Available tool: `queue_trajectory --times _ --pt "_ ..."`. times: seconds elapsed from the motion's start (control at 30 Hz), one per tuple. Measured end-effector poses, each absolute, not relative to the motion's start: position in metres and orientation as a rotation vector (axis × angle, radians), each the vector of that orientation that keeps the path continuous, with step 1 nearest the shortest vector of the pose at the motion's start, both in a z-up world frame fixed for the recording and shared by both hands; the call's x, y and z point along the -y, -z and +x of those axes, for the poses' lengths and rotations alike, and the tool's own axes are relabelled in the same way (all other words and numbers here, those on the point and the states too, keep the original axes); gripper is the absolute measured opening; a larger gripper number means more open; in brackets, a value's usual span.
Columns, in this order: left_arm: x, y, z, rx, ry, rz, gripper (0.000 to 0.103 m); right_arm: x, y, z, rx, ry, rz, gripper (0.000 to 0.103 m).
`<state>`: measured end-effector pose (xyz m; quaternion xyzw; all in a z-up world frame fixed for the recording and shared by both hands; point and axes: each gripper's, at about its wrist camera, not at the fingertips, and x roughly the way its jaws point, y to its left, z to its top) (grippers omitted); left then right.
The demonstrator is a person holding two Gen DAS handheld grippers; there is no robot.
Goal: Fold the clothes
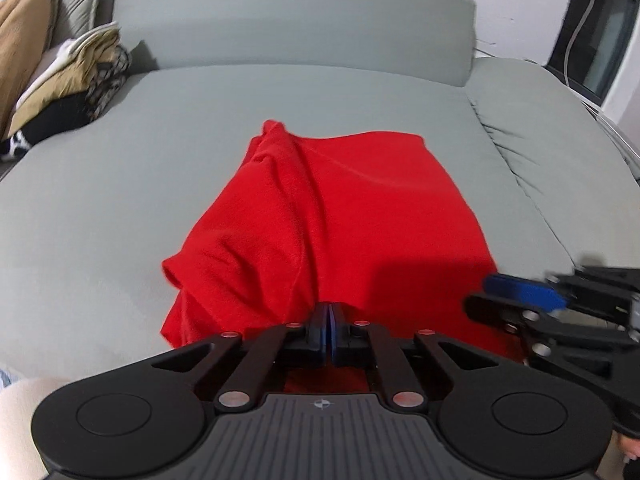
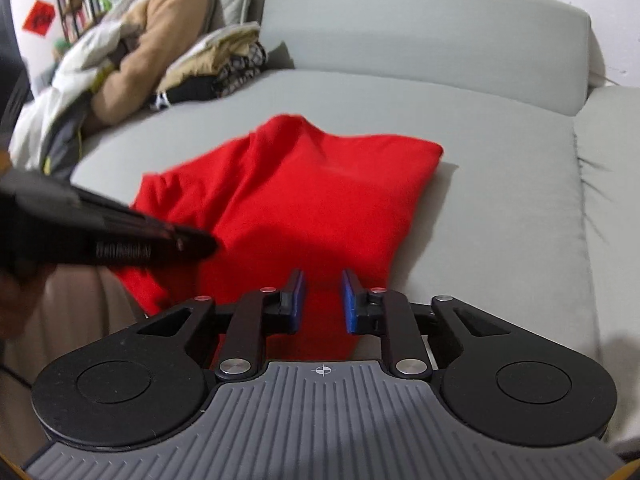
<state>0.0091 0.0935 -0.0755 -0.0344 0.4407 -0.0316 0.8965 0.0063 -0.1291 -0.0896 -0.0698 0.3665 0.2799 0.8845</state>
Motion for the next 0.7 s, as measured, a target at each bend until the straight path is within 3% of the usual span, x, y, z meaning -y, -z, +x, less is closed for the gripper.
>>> queue_trajectory --times 0.03,0.1,0.2,0.27,0.3,0.37,0.43,0.47,0.6,0.67,0.7 --pt "-0.095 0.075 0.009 -0.92 0.059 -0.078 0.009 0.13 0.089 0.004 -0.77 -0.569 -0.168 0.019" --pt "-0.095 0.069 0.005 -0.926 0.065 -0.079 0.009 0.136 0.087 0.002 -0.806 -0.553 -0.167 0.029" --pt "-0.092 0.056 -0.001 -0.931 0.086 -0.074 0.013 0.156 0.077 0.008 -0.845 -0.561 -0.028 0.031" --pt "-0.091 0.046 -0.005 -0.922 0.101 -0.072 0.038 0.166 0.062 0.015 -0.801 -0.578 0.036 0.036" --pt "-0.092 0.039 -0.005 -0.895 0.109 -0.074 0.04 0.169 0.056 0.021 -0.784 -0.589 0.053 0.045" --pt "-0.096 0.022 -0.002 -0.825 0.114 -0.077 0.047 0.173 0.048 0.04 -0.773 -0.623 0.094 0.052" --pt "-0.103 0.009 0.008 -0.764 0.102 -0.089 0.063 0.178 0.048 0.065 -0.776 -0.651 0.145 0.053" --pt "-0.108 0.006 0.016 -0.744 0.088 -0.099 0.066 0.18 0.051 0.08 -0.784 -0.659 0.168 0.053" --pt "-0.125 0.009 0.06 -0.727 0.029 -0.135 0.065 0.184 0.073 0.13 -0.829 -0.672 0.316 0.052" --pt "-0.128 0.017 0.084 -0.748 0.03 -0.146 0.064 0.184 0.088 0.139 -0.795 -0.677 0.384 0.047" --pt "-0.129 0.022 0.096 -0.761 0.036 -0.144 0.064 0.185 0.095 0.14 -0.782 -0.67 0.409 0.039"
